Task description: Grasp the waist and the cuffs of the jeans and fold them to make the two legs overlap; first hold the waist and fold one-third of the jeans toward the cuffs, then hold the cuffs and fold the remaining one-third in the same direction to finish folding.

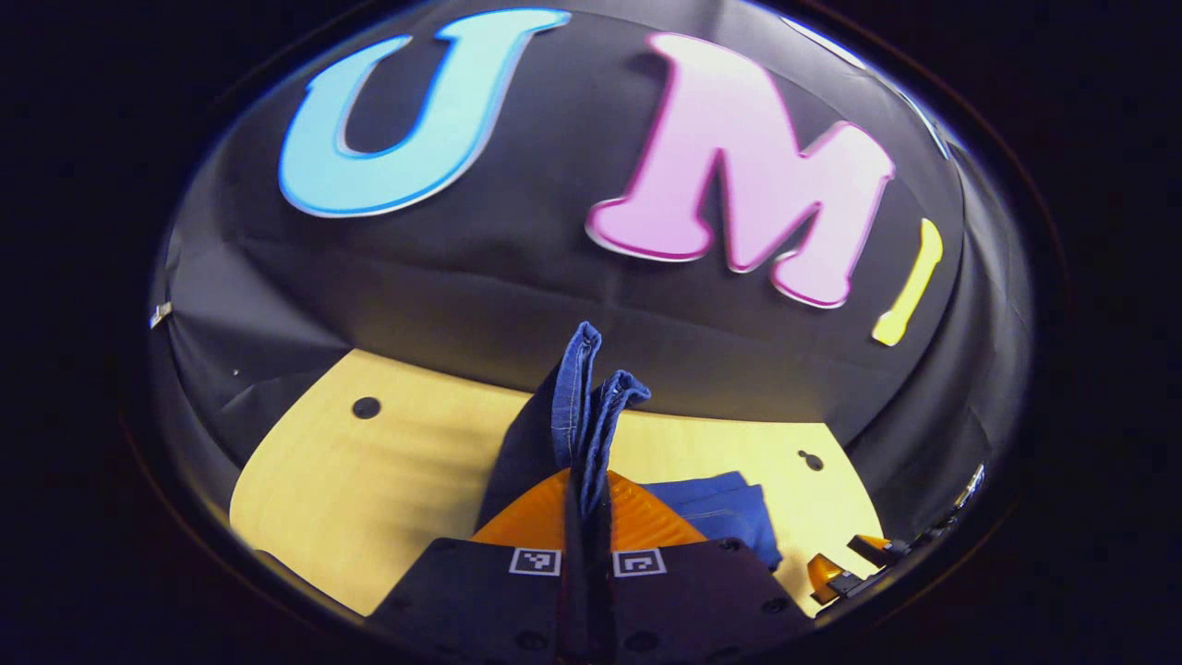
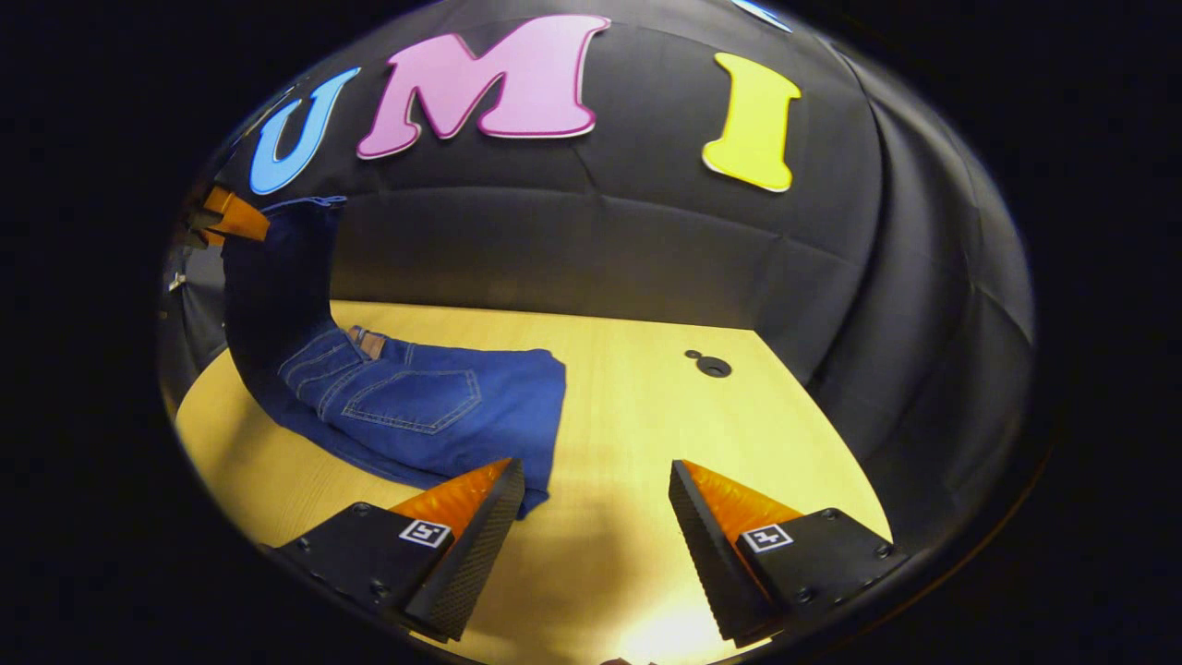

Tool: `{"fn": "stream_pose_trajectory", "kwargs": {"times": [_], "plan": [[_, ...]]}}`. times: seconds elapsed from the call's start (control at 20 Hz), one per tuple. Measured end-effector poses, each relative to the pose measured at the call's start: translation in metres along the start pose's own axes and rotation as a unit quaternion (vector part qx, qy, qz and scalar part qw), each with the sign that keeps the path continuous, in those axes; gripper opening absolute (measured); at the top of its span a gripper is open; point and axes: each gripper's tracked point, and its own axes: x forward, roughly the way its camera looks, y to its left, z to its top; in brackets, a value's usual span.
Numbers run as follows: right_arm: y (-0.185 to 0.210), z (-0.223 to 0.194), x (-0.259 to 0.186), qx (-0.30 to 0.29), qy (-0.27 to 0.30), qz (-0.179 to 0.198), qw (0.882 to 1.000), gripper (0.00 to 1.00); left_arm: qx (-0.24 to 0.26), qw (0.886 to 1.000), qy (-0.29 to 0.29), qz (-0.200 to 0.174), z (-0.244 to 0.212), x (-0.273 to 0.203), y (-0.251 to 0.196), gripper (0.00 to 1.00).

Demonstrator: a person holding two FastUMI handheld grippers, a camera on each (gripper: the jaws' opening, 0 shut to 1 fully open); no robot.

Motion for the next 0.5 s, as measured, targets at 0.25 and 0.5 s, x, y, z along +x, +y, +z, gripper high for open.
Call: {"fn": "stream_pose_trajectory", "kwargs": {"times": [0.25, 0.5], "plan": [[-0.057, -0.006, -0.029, 0.012, 0.005, -0.037, 0.999, 0.97, 0.032, 0.996, 0.057, -0.062, -0.049, 0.033, -0.119, 0.06], [-0.079, -0.033, -0.050, 0.043, 0.023, -0.059, 0.997, 0.97, 0.100, 0.984, 0.145, -0.033, -0.156, 0.087, -0.152, 0.07]]}}
